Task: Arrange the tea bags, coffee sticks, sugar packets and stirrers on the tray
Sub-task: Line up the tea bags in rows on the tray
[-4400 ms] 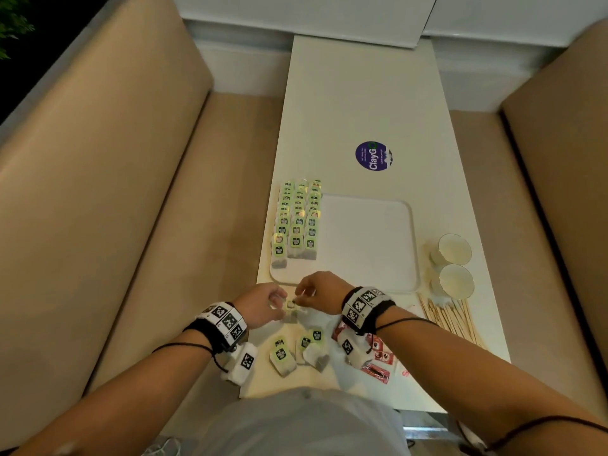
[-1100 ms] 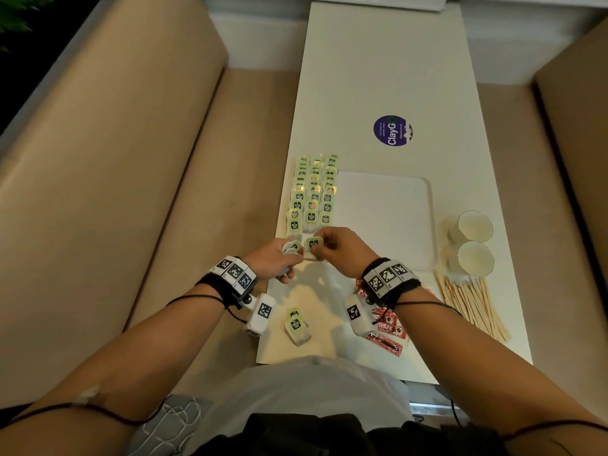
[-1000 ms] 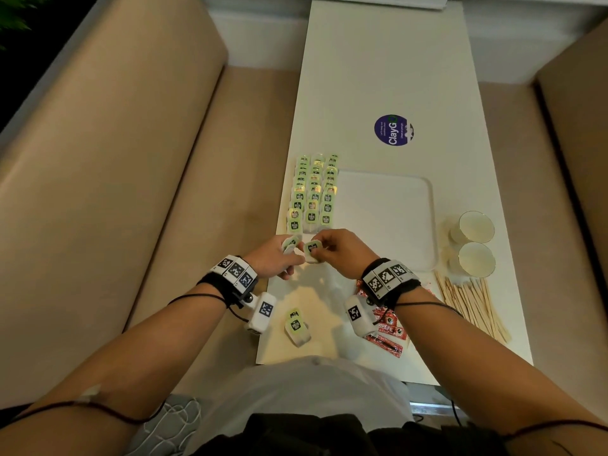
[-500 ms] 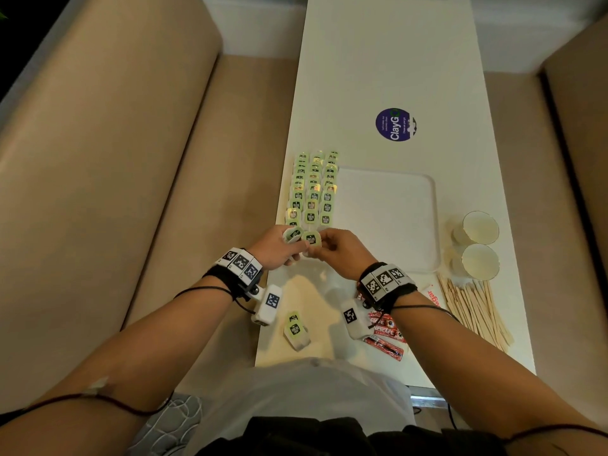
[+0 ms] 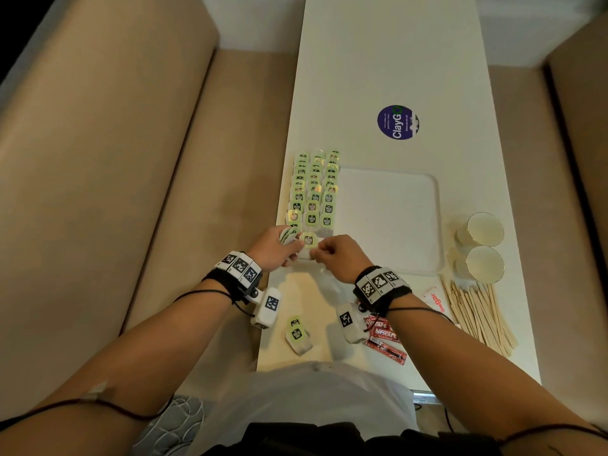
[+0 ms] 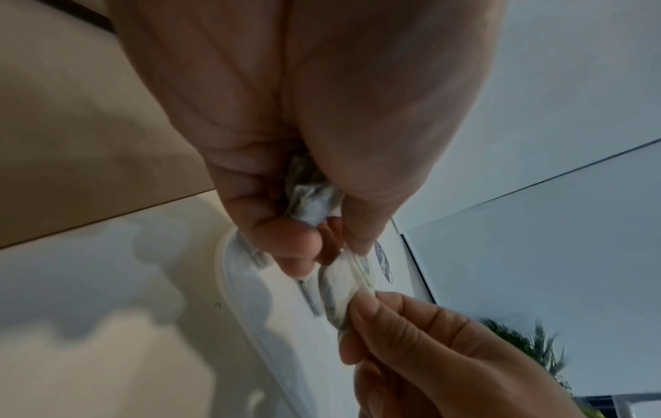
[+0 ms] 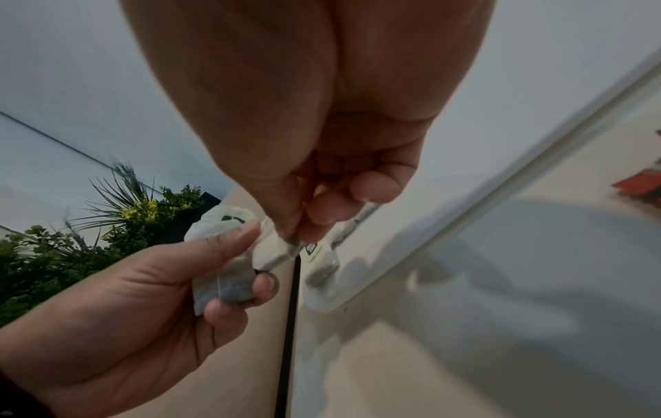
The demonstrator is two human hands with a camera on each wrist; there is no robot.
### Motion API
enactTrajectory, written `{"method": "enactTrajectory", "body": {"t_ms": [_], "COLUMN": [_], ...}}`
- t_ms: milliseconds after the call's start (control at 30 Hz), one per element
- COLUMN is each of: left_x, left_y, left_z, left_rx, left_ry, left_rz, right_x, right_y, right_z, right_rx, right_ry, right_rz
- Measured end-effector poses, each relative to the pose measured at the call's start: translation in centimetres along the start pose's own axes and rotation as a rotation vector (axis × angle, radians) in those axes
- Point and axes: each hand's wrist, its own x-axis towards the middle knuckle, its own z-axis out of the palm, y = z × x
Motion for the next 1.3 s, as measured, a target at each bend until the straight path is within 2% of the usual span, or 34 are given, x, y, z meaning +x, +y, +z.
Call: {"method": "enactTrajectory", "body": {"t_ms": [133,233,500,733,1000,1067,1133,1233,1300], "left_x": [0.7,0.9,0.4,-0.5,-0.3,-0.2,-0.1,0.1,0.2], "left_y": [-0.7,-1.4,-2.4,-2.3,-2.1,-2.0,-2.0,-1.8,-1.8], "left_z": [-0.9,-1.8,-2.6,-1.9,-1.5,-1.3,-1.3,-1.0,-1.0], "left_rx": [-0.182,-0.268,-0.400,-0.460,-0.408,-0.405,-0.419,-0.417,-0.438], "left_ry": [0.074,0.075,0.003,-0.089,-0.063,-0.068,-0.064,-0.056,-0.049], "left_rz": [-0.124,-0.182,-0.222,-0.128,-0.130,-0.125,-0.120,-0.102,-0.101], "right_x": [1.4,2.7,4.7,5.3,3.7,3.1,2.4,1.6,1.4], "right_y": [-0.3,-0.4,-0.4,-0.4,-0.6,-0.7,-0.9,-0.9,-0.6], "right_z": [0.2,0.9,1.4,1.2,1.3,1.4,1.5,1.7,1.9], "right_rx": [-0.020,-0.040,-0.145,-0.137,-0.008,0.033,0.088,0.115,0.097], "right_ry": [0.066,0.085,0.119,0.149,0.247,0.212,0.116,-0.031,-0.046], "right_rz": [0.056,0.116,0.245,0.287,0.210,0.107,0.025,-0.017,-0.034]}}
